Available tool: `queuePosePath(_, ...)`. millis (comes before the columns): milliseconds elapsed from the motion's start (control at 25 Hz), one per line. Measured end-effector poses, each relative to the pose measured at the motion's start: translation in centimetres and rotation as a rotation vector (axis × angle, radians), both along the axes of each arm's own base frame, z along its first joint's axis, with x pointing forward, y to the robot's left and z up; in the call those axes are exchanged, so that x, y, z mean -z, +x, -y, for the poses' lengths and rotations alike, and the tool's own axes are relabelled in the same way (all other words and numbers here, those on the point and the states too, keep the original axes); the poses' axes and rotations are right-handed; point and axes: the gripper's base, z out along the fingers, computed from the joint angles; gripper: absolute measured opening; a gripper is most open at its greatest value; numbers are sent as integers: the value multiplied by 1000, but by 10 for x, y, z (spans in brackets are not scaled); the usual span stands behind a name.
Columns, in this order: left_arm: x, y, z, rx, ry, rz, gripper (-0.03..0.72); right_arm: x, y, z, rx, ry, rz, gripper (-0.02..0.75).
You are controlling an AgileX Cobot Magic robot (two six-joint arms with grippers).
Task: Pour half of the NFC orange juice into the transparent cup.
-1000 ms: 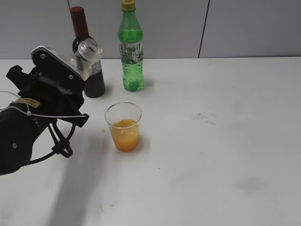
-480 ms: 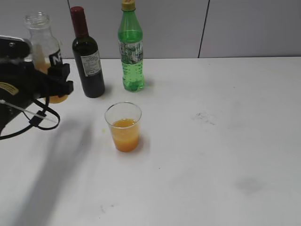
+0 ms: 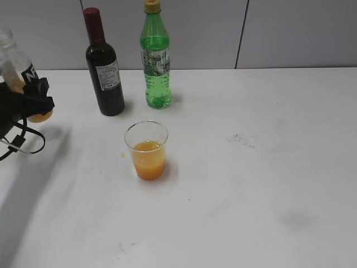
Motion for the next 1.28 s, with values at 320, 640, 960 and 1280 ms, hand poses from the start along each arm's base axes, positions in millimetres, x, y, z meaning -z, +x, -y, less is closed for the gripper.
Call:
queuePosePath(320, 35, 32, 5, 20, 8, -37, 478, 0, 0, 0, -2, 3, 0, 571)
queuePosePath(640, 49, 48, 8, 28, 7, -56, 478, 0, 0, 0, -2, 5, 0, 571)
queuePosePath(960, 49, 47, 8, 28, 4, -59, 502, 0, 0, 0, -2, 5, 0, 571)
queuePosePath(1280, 39, 1, 1, 30, 14, -89, 669, 0, 0, 0, -3, 4, 0, 571)
